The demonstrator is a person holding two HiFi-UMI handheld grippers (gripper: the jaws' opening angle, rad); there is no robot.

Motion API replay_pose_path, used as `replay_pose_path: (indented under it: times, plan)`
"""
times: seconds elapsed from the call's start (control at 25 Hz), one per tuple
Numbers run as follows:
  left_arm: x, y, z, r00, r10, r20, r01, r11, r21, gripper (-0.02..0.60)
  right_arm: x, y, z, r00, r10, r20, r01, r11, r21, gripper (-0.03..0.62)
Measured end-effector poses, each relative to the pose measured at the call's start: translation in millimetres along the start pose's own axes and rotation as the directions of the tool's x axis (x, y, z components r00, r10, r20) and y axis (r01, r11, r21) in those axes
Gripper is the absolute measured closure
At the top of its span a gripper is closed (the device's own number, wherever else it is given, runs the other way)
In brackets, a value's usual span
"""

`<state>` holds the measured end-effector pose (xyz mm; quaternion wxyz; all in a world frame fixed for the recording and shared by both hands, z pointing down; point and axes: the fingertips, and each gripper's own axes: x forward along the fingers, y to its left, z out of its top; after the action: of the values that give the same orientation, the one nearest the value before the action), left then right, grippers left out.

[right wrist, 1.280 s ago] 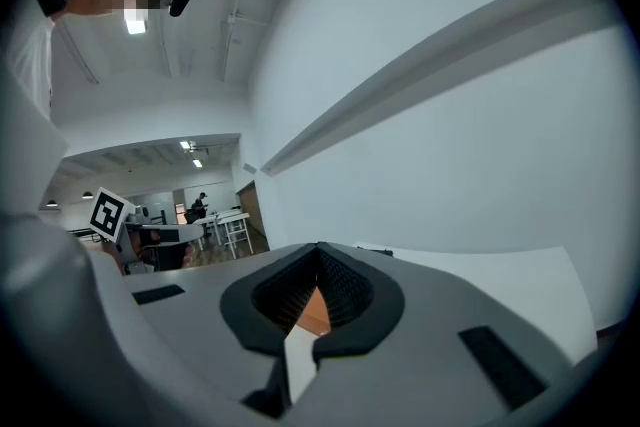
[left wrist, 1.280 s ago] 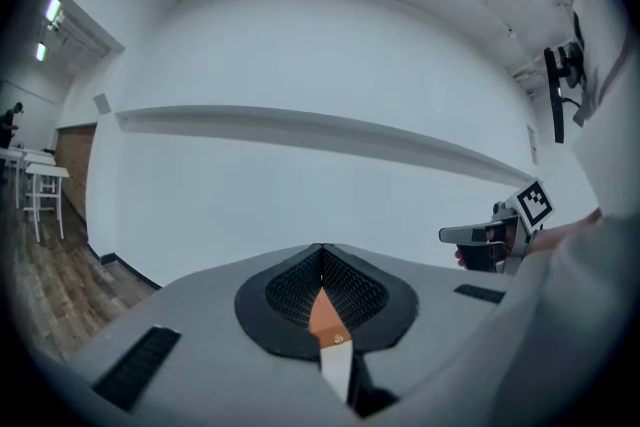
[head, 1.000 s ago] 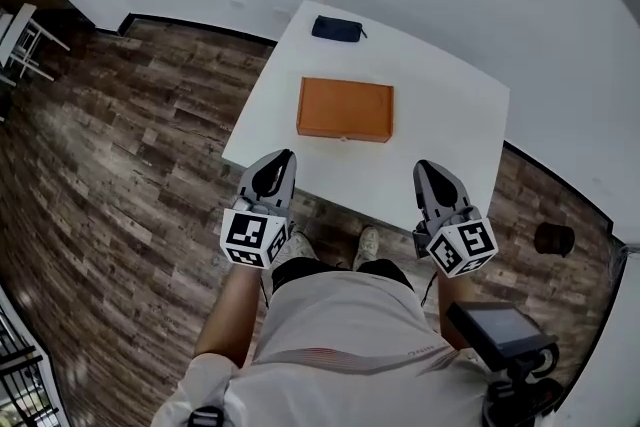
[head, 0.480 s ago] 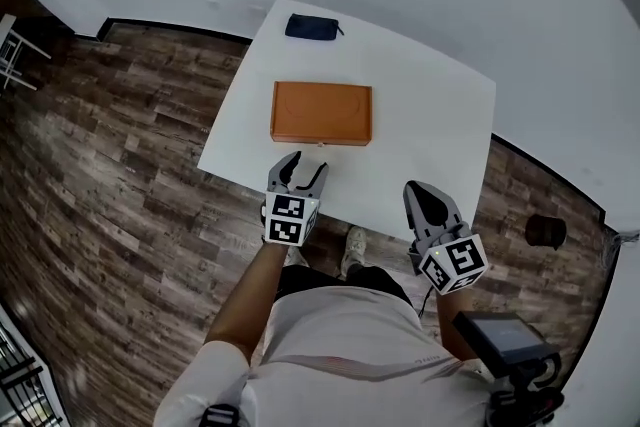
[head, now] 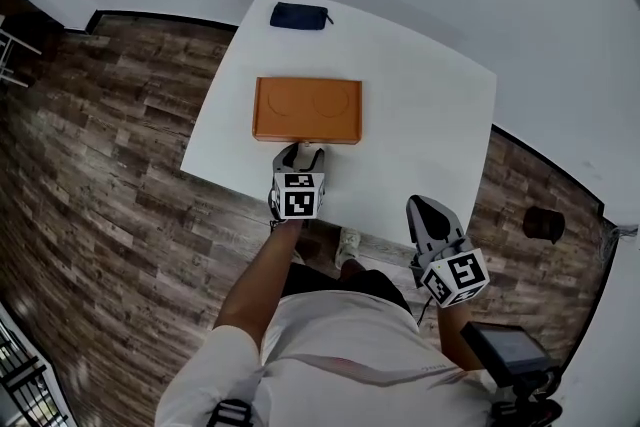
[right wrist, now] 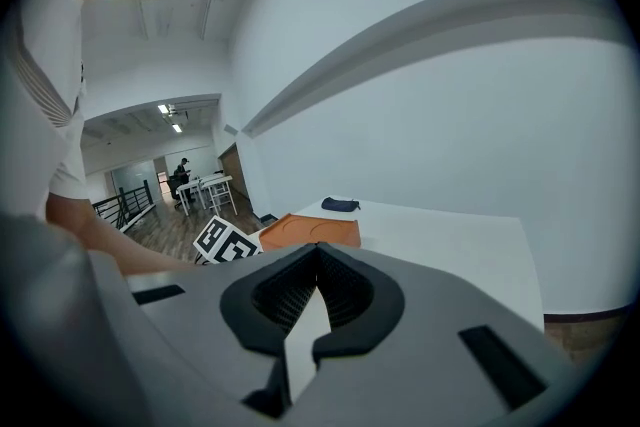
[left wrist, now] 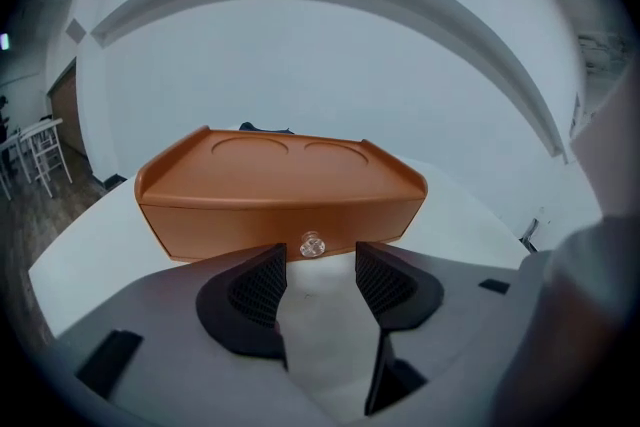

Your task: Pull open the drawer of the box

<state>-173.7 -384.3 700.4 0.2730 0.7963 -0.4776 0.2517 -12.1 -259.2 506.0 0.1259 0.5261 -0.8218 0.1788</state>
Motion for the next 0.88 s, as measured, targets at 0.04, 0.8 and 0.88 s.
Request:
replay_pose_path:
  times: [0.04, 0.8, 0.88]
  plan:
    - [1.3, 0.6, -0.9, 1.0, 0.002, -0.001, -0.002, 1.0, -0.014, 0.353, -1.1, -0.7, -1.4, 1.0, -0.003, 0.0, 0.003, 1.0, 0.004, 0.591]
    - [5.1, 11.4, -2.1, 0.998, 0.067, -0.003, -0.067, 0.997, -0.048, 0.505, 0.3, -0.8, -11.9, 1.0, -0.014, -0.012, 0.015, 0.999, 0.041, 0.591]
    - [4.9, 11.7, -2.6, 0.998, 0.064, -0.001, -0.064, 0.997, -0.043, 0.506, 1.0, 0.4, -13.5, 1.0, -0.011, -0.014, 0.012, 0.999, 0.043, 0.591]
